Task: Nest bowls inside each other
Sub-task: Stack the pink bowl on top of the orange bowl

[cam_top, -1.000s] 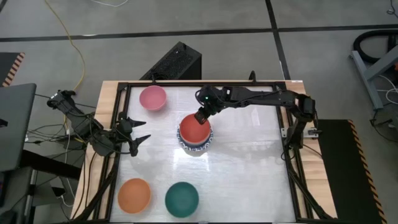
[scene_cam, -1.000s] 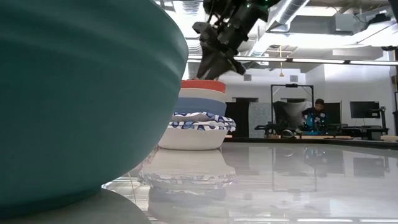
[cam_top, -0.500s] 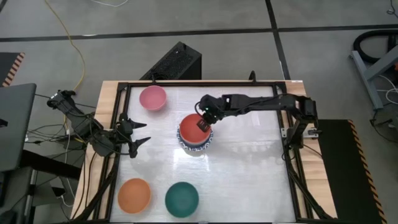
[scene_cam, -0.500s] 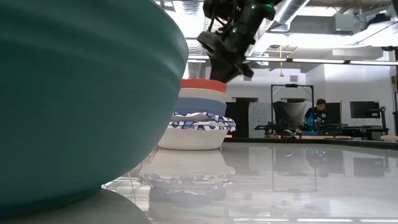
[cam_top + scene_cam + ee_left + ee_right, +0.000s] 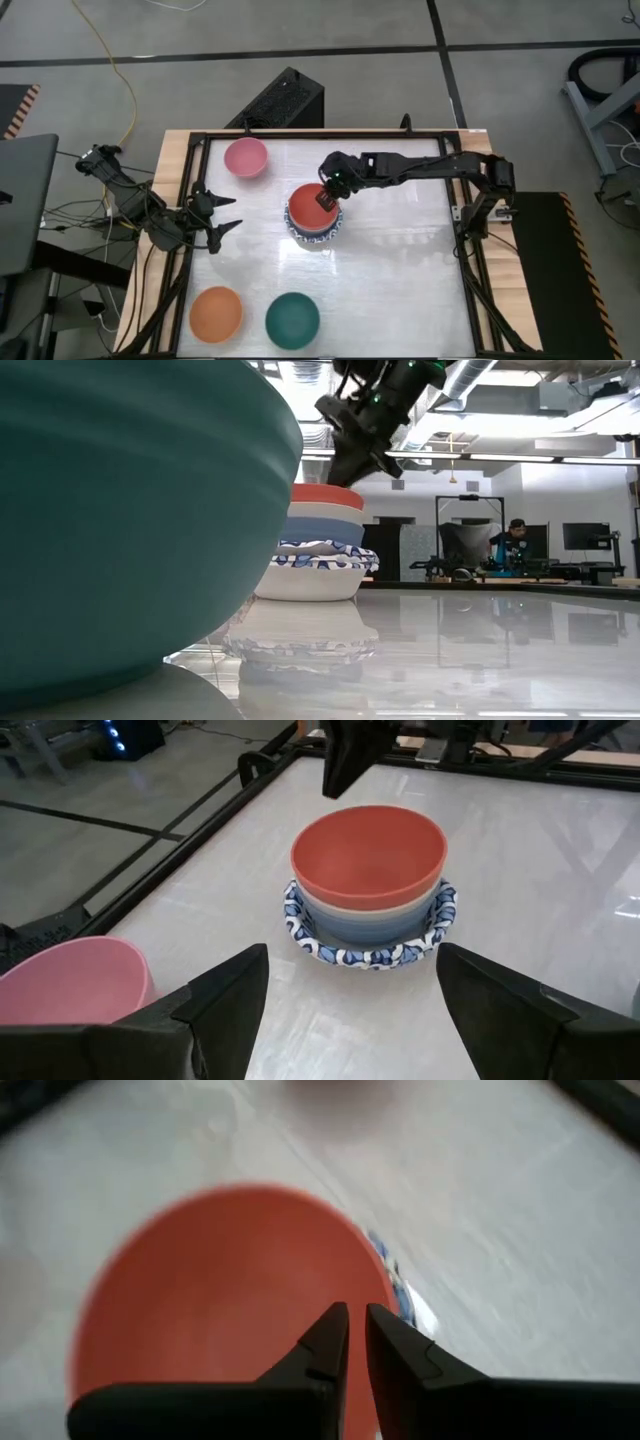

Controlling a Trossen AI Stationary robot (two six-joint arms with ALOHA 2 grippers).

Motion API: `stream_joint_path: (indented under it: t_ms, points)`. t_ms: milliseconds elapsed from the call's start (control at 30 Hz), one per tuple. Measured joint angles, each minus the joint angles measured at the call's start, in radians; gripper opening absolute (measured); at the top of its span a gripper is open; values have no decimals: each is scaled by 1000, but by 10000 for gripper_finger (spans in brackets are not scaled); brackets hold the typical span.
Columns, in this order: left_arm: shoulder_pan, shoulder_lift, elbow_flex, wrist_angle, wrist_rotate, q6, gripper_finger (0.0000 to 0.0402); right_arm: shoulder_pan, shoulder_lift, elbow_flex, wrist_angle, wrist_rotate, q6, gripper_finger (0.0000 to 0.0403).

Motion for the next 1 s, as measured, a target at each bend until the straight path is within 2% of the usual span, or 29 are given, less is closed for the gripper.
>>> stream_joint_path:
  t_ms: [100, 300, 367, 500, 567, 667, 800, 900, 1000]
  points:
    - [0, 1, 0, 5, -19, 0, 279, 9, -26, 0, 46, 3, -24, 58]
    - [0, 14, 0, 8, -41, 3, 279, 115, -45, 1, 143, 36, -226, 58]
    - [-2, 22, 0, 10, -76, 3, 279, 173, -45, 0, 162, 144, -295, 58]
    - [-17, 53, 0, 11, -130, 2, 279, 291, -45, 0, 172, 487, -394, 58]
    - [-37, 74, 0, 26, -161, 5, 279, 336, -60, 0, 163, 546, -448, 58]
    - [-80, 104, 0, 52, -220, 20, 279, 373, -126, 0, 115, 459, -477, 58]
    - [-129, 137, 0, 76, -306, 26, 279, 380, -230, 1, -24, 305, -404, 58]
    - [-139, 147, 0, 103, -344, 18, 279, 389, -304, 1, -141, 301, -359, 58]
    - [-105, 149, 0, 135, -349, 36, 279, 404, -374, 1, -214, 313, -333, 58]
